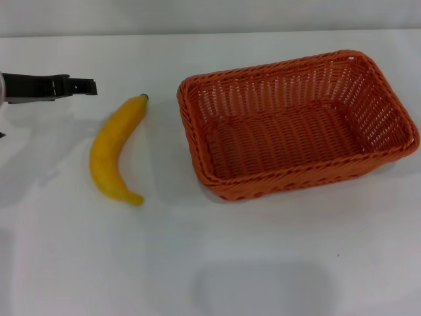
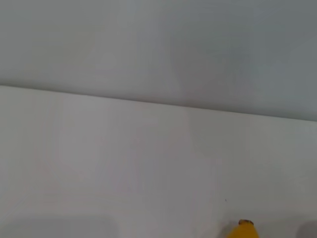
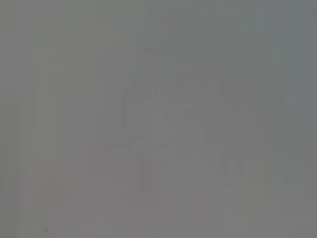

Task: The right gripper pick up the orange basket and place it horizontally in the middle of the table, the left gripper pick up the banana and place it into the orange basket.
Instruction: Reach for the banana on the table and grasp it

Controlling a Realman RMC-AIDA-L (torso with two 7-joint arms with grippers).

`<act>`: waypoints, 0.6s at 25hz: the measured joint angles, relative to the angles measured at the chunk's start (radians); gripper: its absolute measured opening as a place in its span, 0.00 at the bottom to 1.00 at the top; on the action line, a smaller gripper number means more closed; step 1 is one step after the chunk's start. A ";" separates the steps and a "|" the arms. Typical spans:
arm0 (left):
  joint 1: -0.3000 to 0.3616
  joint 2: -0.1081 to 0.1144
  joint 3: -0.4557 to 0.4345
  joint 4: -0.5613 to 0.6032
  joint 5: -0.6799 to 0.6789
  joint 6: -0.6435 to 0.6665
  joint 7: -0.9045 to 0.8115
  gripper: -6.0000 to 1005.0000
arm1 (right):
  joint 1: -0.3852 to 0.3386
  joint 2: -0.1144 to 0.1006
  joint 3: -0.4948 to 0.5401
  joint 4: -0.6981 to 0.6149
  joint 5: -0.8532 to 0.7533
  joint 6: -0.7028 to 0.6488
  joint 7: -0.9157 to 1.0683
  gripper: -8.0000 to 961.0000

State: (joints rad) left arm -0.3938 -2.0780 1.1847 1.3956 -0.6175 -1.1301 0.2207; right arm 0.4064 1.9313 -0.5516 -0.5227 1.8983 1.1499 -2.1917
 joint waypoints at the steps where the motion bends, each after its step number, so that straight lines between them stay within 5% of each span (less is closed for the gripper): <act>1: -0.002 0.000 0.002 -0.009 0.000 0.005 -0.002 0.88 | -0.001 0.000 0.000 -0.002 0.000 -0.001 0.000 0.81; 15: -0.097 -0.001 0.075 -0.177 0.162 0.034 -0.122 0.88 | 0.007 -0.003 -0.005 -0.007 0.000 -0.007 -0.011 0.81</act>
State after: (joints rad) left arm -0.4905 -2.0787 1.2592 1.2190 -0.4559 -1.0958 0.0988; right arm 0.4135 1.9286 -0.5568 -0.5294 1.8983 1.1430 -2.2028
